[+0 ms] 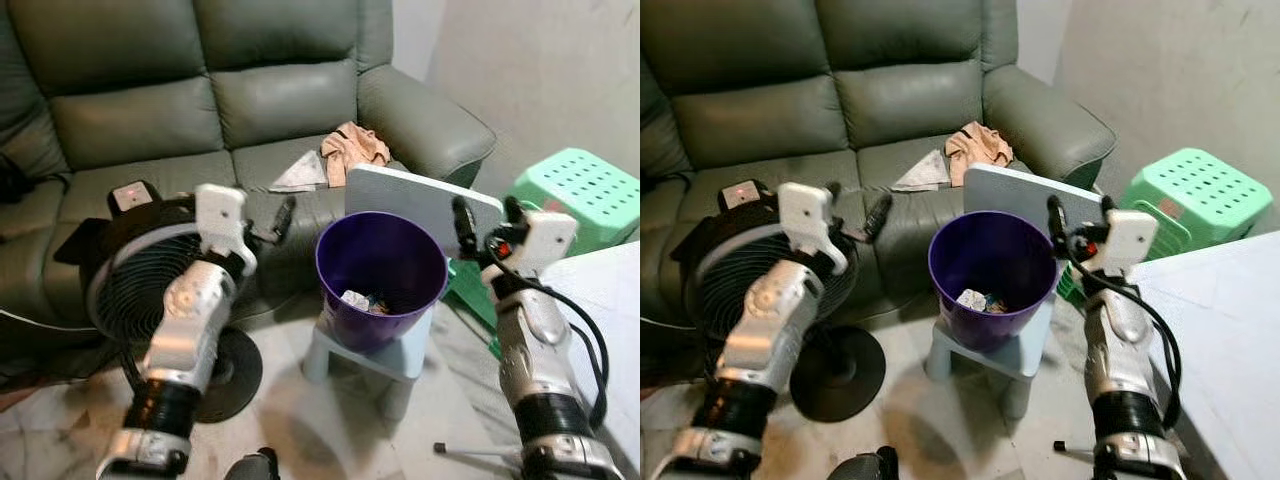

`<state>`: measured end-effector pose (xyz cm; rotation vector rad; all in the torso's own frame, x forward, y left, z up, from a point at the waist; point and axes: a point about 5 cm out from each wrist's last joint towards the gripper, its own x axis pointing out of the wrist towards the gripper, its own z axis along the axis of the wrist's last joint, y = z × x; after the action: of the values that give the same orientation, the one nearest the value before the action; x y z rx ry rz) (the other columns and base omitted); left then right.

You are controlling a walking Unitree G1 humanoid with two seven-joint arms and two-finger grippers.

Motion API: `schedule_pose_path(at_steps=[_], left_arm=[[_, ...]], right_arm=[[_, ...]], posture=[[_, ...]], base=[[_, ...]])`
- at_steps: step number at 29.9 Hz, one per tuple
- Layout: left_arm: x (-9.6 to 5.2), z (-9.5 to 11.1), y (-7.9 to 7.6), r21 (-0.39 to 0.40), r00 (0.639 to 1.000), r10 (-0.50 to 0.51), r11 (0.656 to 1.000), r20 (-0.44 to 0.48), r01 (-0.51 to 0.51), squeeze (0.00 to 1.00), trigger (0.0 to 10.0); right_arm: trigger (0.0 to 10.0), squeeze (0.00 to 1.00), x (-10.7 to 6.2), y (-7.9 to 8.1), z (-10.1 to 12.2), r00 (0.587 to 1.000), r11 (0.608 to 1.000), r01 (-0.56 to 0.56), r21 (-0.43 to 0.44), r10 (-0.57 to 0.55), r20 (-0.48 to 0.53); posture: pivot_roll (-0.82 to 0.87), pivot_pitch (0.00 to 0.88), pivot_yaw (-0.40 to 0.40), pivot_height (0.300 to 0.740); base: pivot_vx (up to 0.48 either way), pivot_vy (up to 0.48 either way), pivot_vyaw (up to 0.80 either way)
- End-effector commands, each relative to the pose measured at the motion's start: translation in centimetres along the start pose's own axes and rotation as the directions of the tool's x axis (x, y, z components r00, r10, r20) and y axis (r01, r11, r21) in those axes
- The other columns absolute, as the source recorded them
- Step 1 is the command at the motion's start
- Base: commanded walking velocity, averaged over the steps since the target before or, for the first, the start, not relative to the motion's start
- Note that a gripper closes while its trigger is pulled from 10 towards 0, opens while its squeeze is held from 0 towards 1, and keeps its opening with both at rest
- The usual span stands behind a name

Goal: Picking trash to rubbish bin

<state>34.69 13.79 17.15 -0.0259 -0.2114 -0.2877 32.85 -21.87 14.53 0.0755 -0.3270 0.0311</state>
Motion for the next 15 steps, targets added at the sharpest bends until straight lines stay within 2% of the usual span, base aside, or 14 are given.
schedule_pose_path(at_steps=[1, 2, 9, 11, 15], left_arm=[[0.2, 0.1, 1.1, 0.011, 0.999, 0.037, 0.999, -0.001, -0.037, 0.0, 10.0], [0.2, 0.1, 1.9, 0.024, 0.998, 0.064, 0.998, -0.001, -0.064, 0.0, 10.0], [0.0, -0.1, 3.7, 0.06, 0.983, 0.185, 0.981, -0.014, -0.184, 0.0, 10.0], [-0.1, -0.4, 3.8, 0.06, 0.979, 0.203, 0.978, -0.016, -0.202, 0.0, 10.0], [-0.5, -1.4, 2.6, 0.048, 0.982, 0.188, 0.981, -0.035, -0.186, 0.0, 10.0]], right_arm=[[10.0, 0.0, 0.1, -0.1, 0.8, 0.999, 1.0, 0.019, -0.008, -0.019, 0.025], [10.0, 0.0, -0.1, -0.3, 0.7, 0.999, 0.999, 0.044, -0.006, -0.044, 0.005], [10.0, 0.0, -0.7, -0.4, 0.0, 0.995, 0.996, 0.076, -0.041, -0.079, -0.066], [10.0, 0.0, -0.8, -0.3, 0.0, 0.994, 0.996, 0.079, -0.051, -0.083, -0.073], [10.0, 0.0, -1.0, 0.5, -0.3, 0.992, 0.996, 0.08, -0.05, -0.085, -0.096]], posture=[[0.06, 0.001, 0.01, 0.74], [0.06, 0.0, 0.013, 0.74], [0.06, 0.0, 0.017, 0.74], [0.06, 0.0, 0.017, 0.74], [0.06, 0.0, 0.013, 0.74]], base=[[0.0, 0.0, 0.0], [0.0, 0.0, 0.0], [0.0, 0.0, -0.06], [0.0, 0.0, -0.59], [0.0, 0.0, -0.7]])
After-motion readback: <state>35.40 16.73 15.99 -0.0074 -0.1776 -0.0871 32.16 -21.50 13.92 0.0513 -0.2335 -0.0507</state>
